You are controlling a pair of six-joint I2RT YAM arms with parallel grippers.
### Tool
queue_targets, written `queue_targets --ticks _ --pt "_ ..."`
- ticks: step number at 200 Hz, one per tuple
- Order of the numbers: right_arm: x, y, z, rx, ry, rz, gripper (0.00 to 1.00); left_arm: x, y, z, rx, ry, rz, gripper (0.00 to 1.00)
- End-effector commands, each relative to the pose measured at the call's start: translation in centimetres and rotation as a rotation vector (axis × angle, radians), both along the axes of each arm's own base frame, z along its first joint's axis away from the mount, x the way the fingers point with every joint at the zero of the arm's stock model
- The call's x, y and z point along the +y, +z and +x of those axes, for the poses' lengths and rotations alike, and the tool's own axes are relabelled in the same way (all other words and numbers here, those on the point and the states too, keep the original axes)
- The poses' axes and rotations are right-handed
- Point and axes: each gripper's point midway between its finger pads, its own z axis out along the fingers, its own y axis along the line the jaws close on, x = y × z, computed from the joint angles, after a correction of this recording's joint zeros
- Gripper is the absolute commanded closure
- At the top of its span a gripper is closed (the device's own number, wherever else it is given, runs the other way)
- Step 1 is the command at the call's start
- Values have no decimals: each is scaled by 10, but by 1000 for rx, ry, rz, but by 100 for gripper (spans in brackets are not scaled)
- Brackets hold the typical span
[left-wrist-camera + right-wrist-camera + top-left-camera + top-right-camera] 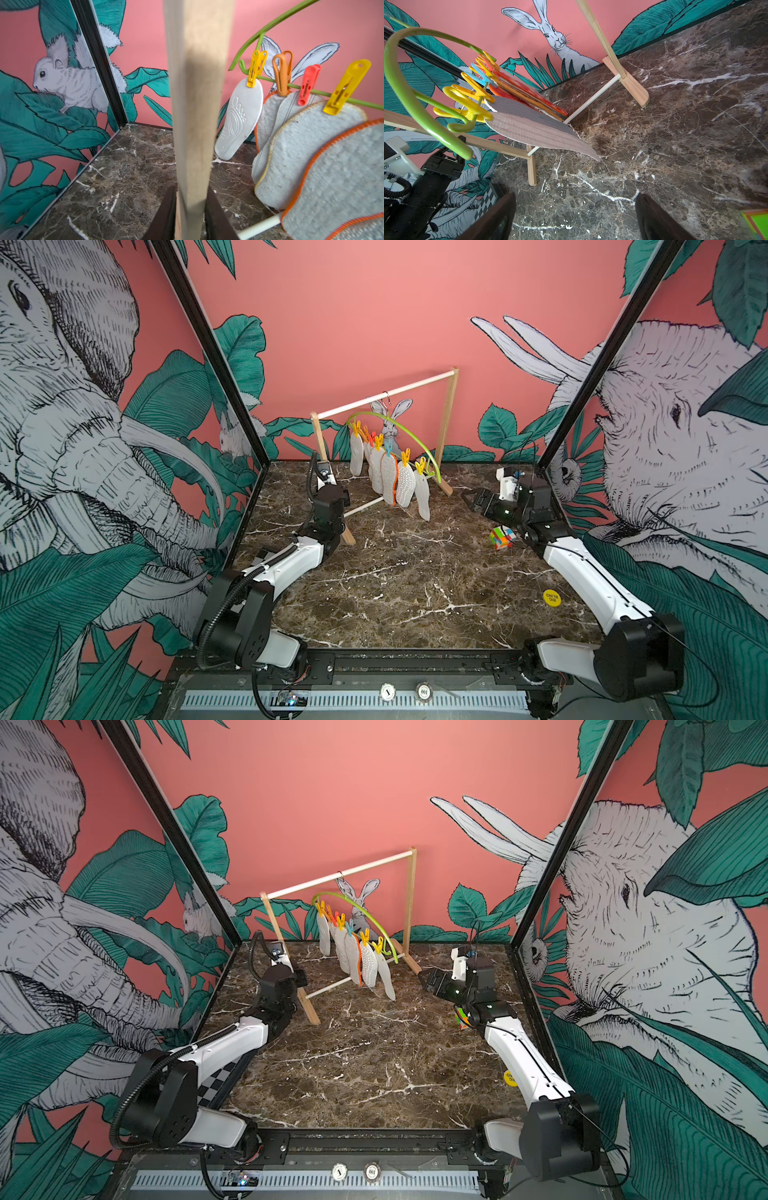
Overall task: Take the shoe insoles off the hanger
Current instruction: Move the clothesline to the center of the board.
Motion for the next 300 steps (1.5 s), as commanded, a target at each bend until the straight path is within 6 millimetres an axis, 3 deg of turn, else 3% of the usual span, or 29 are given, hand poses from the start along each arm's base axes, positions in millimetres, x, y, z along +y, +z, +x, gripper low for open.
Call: queue_targets --ticks 1,43,167,253,300 --pt "2 9 -1 -29 6 0 11 2 29 2 -74 10 -21 88" --pt "2 11 2 -35 7 -14 11 5 29 -6 -65 3 -13 95" --pt "-15 23 16 -98 -23 -200 7 -2 22 -38 -9 -122 2 100" --pt "-14 36 22 -125 -21 -206 8 -7 12 -56 46 -199 -41 100" --pt "-14 36 25 -127 -20 -211 8 -4 3 -68 68 -196 -79 91"
